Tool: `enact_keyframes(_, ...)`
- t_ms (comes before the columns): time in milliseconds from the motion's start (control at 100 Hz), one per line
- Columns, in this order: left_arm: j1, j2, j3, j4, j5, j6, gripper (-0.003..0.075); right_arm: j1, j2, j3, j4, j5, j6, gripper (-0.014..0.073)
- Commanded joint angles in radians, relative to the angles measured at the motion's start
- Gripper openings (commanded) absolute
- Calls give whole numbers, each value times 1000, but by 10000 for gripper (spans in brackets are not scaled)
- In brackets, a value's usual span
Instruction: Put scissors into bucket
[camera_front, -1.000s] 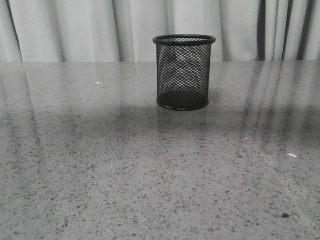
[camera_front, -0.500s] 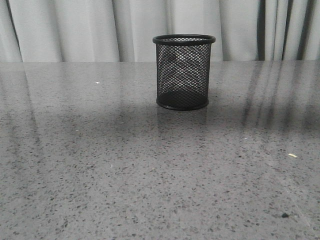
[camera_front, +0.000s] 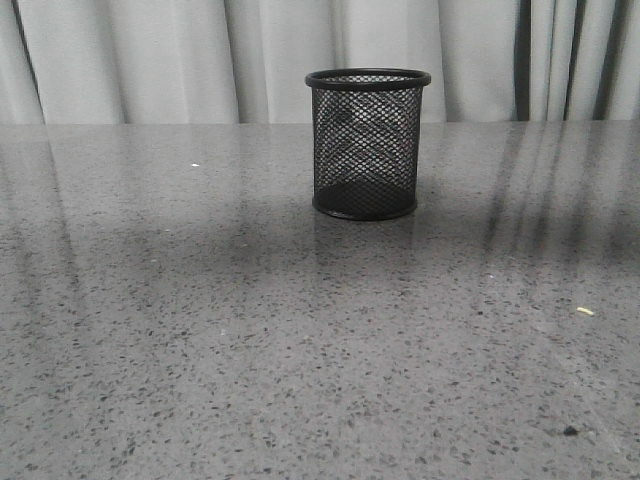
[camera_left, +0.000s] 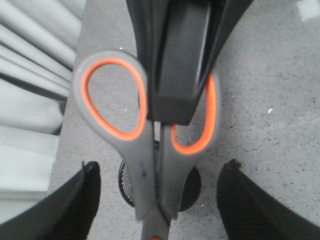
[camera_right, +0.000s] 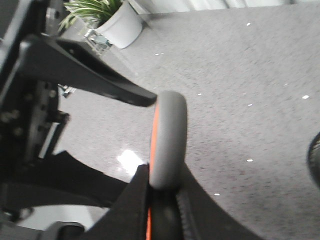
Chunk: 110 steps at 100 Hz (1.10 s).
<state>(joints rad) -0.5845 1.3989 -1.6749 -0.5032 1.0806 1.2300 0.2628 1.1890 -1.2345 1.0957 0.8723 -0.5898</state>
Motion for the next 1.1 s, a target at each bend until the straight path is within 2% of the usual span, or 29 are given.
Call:
enact_keyframes(0, 15, -60, -43, -37, -89, -61, 456, -4, -18, -73, -37, -44, -17, -64)
enact_keyframes(90, 59, -91, -43, -37, -140, -118, 434, -6, -18, -133, -181, -67, 65, -63)
enact_keyframes(210, 156, -132, -43, -37, -192, -213, 414, -6, -12, -224, -478, -55, 221, -57)
enact_keyframes(290, 224, -156, -43, -37, -201, -268, 402, -6, 13, -284, -622, 28, 287, -57)
enact_keyframes(360, 279, -176, -43, -44, -203, -277, 396, -6, 47, -339, -690, 120, 311, -57)
enact_keyframes(490, 348, -203, -43, -60, -199, -277, 395, -6, 127, -427, -729, 264, 315, -57)
enact_keyframes(660, 359, -226, -43, -67, -199, -277, 394, -1, 220, -487, -749, 387, 315, -57)
enact_keyframes(1090, 359, -229, -43, -70, -195, -277, 387, -1, 285, -495, -763, 291, 311, -57)
